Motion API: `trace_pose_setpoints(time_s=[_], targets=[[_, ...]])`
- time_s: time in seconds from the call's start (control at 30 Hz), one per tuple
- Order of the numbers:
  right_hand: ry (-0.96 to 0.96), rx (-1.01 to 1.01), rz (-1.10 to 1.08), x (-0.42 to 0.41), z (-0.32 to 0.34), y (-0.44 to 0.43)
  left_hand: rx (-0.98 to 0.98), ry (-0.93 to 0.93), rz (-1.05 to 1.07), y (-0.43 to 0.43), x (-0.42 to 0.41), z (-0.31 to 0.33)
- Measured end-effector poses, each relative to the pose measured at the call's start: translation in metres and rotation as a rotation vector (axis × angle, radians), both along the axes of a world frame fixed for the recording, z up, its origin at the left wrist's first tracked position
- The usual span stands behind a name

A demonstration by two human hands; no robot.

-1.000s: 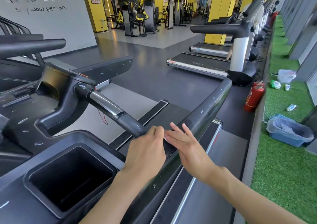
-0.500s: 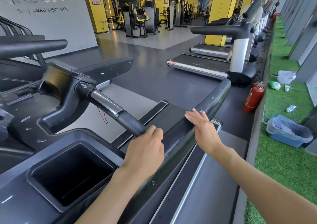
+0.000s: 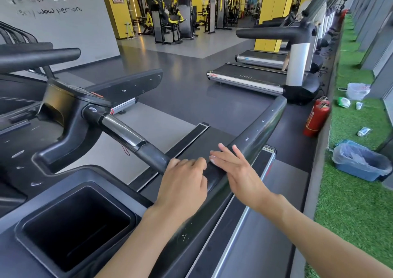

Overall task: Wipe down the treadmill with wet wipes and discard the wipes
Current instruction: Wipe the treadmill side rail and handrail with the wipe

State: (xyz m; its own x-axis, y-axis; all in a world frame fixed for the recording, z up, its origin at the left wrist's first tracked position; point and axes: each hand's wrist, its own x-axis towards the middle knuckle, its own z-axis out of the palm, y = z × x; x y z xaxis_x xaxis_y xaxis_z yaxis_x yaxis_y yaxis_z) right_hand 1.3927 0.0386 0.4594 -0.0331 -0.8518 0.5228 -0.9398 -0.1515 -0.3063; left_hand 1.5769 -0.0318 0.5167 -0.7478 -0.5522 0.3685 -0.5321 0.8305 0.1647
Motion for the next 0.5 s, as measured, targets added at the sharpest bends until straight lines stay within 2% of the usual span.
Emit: trace_pose_setpoints(time_s=[0.13, 0.23, 0.37, 0.43, 0.5], targets=[[-0.014, 0.008, 0.017, -0.012, 0.001, -0.003, 0.026, 0.001, 0.005, 0.0, 0.003, 0.0], [-0.062, 0.052, -0.071, -0.038, 0.002, -0.011, 0.035, 0.006, -0.003, 0.003, 0.005, 0.002], [-0.374, 0.039, -0.251, -0.059, 0.016, -0.012, 0.05, 0.0, 0.014, 0.004, 0.004, 0.005], [-0.515, 0.024, -0.166, -0.043, 0.024, -0.009, 0.06, -0.028, 0.027, 0.003, -0.002, 0.01], [-0.536, 0.083, 0.002, -0.025, 0.024, -0.008, 0.103, -0.024, 0.028, 0.0, -0.014, 0.014]])
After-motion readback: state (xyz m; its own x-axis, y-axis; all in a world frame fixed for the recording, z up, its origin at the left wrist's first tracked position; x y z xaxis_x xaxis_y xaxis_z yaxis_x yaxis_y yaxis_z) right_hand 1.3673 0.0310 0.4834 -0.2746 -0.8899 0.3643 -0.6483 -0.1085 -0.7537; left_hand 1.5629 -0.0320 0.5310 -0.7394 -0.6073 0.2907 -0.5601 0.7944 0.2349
